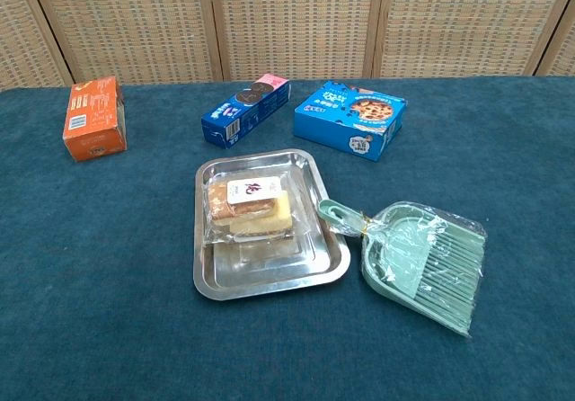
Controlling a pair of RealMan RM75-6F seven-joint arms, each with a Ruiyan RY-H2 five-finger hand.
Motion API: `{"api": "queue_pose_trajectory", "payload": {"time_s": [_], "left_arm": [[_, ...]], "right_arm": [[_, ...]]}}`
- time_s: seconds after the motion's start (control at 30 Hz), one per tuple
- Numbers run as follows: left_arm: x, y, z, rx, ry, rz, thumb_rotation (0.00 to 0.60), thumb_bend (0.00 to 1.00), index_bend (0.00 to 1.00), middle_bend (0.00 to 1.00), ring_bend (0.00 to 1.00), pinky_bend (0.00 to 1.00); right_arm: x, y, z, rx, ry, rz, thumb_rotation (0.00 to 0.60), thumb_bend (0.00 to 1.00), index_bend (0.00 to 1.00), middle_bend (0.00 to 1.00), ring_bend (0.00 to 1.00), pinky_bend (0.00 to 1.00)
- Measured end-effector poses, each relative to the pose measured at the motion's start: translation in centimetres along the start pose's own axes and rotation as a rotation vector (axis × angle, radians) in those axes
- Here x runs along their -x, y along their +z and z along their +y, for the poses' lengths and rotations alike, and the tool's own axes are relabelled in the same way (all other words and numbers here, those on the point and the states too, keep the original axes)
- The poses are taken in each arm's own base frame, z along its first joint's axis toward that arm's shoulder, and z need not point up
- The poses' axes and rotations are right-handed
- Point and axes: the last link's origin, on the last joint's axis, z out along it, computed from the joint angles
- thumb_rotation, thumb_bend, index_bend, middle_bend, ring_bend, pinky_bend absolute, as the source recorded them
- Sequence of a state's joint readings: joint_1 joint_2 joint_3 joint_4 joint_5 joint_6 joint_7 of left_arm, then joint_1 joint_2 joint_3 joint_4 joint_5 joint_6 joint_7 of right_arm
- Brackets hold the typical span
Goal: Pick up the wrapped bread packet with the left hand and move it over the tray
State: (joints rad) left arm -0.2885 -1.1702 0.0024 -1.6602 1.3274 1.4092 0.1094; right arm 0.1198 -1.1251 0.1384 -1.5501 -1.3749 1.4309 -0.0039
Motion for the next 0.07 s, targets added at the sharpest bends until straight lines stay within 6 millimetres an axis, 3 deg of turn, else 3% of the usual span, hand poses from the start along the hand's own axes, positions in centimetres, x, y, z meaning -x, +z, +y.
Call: {"api": "queue_pose_trajectory", "payload": {"time_s": [0.07], "left_arm": [[-0.03,-0.9,-1.25,-0.018,0.009,0.01,0.6,0.0,0.0,0.0,0.0,0.0]], "right_arm": [[-0.03,-0.04,0.07,0.003,0.0,0.003,0.6,0.0,0.0,0.0,0.0,0.0]]}}
